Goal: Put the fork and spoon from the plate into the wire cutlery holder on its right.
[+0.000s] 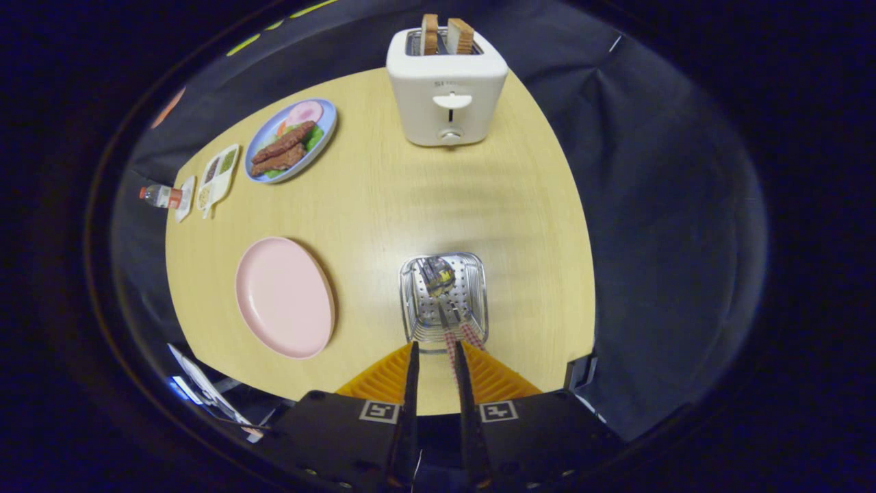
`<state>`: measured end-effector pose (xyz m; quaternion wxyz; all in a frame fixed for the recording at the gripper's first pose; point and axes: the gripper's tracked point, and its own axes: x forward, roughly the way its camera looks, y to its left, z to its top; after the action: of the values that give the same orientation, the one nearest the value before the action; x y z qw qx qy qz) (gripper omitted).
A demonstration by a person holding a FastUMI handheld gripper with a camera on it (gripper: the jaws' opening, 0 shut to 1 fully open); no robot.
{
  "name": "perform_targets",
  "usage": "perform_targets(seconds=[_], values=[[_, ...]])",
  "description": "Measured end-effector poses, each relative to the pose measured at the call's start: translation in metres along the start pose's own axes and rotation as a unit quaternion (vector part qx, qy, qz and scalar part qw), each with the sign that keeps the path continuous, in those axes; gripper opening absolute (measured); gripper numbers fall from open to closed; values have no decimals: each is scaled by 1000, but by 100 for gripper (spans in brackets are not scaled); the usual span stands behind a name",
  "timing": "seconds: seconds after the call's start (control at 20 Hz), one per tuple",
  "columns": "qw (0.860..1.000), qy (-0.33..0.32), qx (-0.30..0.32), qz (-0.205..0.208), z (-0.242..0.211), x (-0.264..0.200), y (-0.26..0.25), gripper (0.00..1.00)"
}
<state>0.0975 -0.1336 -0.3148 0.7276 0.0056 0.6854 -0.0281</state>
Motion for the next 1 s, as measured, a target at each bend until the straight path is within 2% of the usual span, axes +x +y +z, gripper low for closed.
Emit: perform_targets(seconds=[0.05, 0.15, 0.25, 0.5, 0.8, 1.0], values=[[1000, -17, -2, 8, 3, -5, 7, 29], [999, -48, -7, 16, 7, -16, 19, 41], [997, -77, -15, 16, 8, -27, 30, 64], [989, -143, -23, 26, 9, -56, 63, 97], [970, -241, -17, 42, 7, -100, 104, 97], [945, -320, -33, 56, 6, -135, 133, 97]])
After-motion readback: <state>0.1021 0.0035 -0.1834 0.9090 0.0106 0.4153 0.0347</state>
